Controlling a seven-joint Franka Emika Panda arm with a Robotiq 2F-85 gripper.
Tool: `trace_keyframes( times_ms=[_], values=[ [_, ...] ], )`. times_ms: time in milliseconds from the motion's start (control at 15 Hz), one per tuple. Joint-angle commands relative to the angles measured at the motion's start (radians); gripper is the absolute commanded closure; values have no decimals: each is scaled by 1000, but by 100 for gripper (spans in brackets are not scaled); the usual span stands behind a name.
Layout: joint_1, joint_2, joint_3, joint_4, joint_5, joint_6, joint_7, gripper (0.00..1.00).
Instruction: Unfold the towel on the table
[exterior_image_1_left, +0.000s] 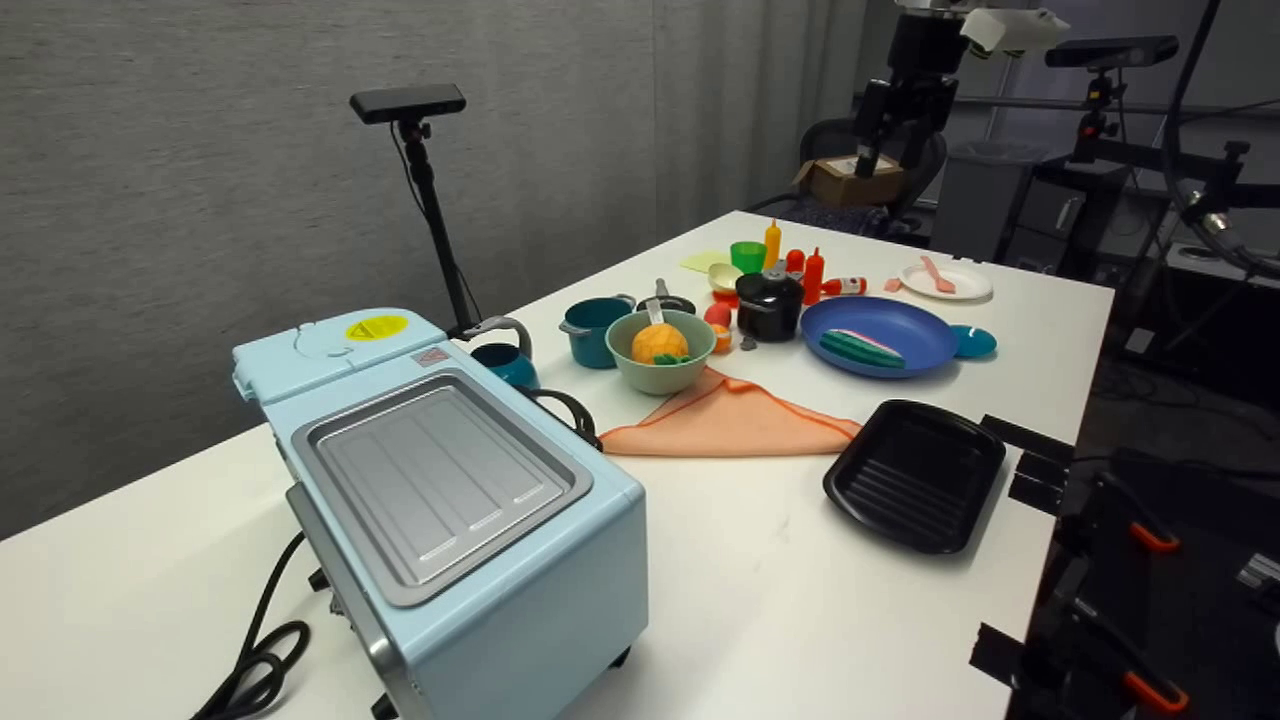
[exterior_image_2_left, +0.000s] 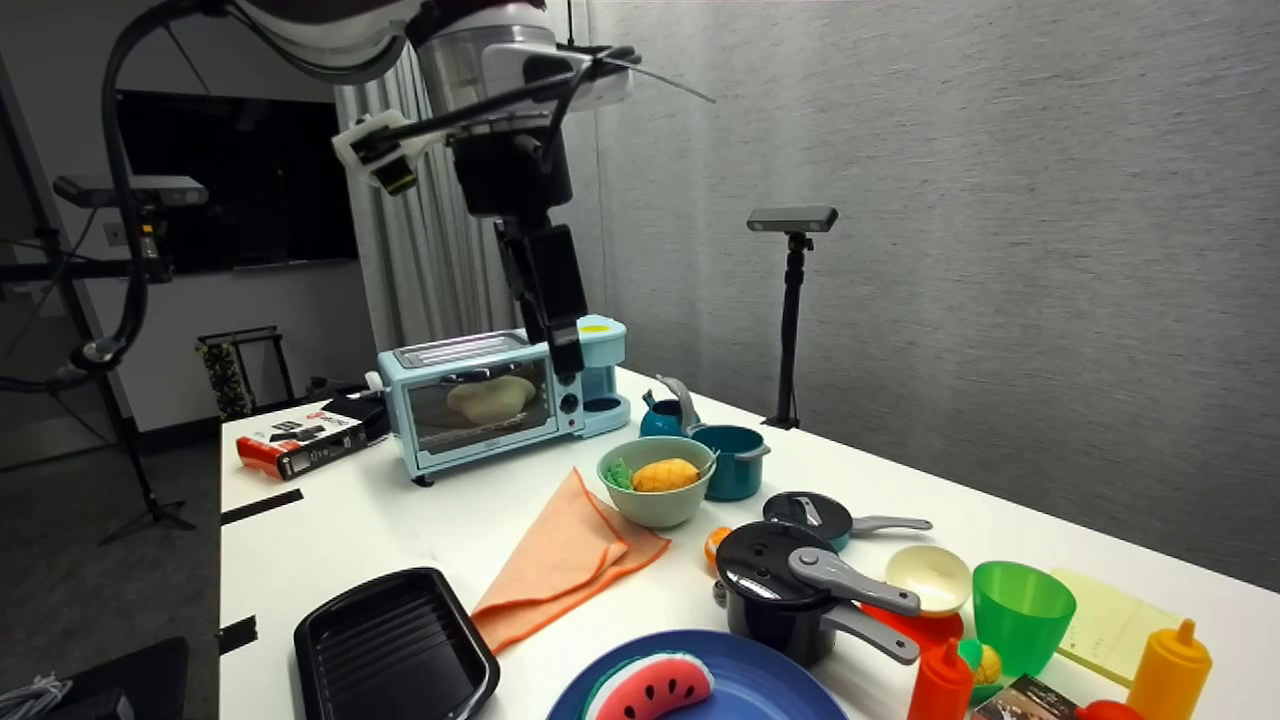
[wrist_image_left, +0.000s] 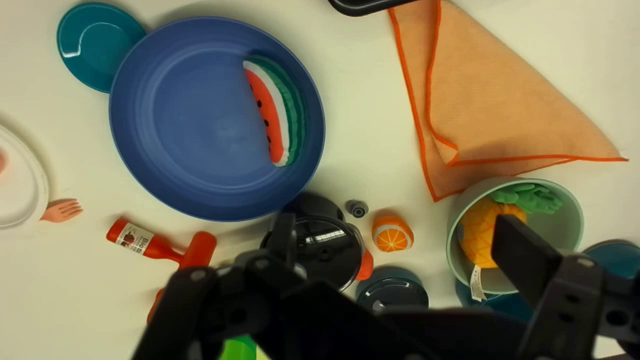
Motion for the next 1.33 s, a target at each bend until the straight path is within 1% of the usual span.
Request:
trace_keyframes(
  times_ms=[0, 133, 267, 400, 533, 667, 933, 1267],
  values=[
    [-18, 48, -5, 24, 30, 70, 143, 0],
    [-25, 115, -10, 56, 42, 131, 227, 0],
    [-35, 191, -22, 101, 67, 155, 303, 0],
    [-42, 280, -35, 159, 58, 187, 398, 0],
    [-47, 357, -56, 226, 41, 204, 462, 0],
    [-44, 439, -75, 305, 26, 200, 500, 0],
    [-44, 591, -106, 464, 41, 174, 565, 0],
    [-67, 746, -105, 624, 82, 168, 594, 0]
  ],
)
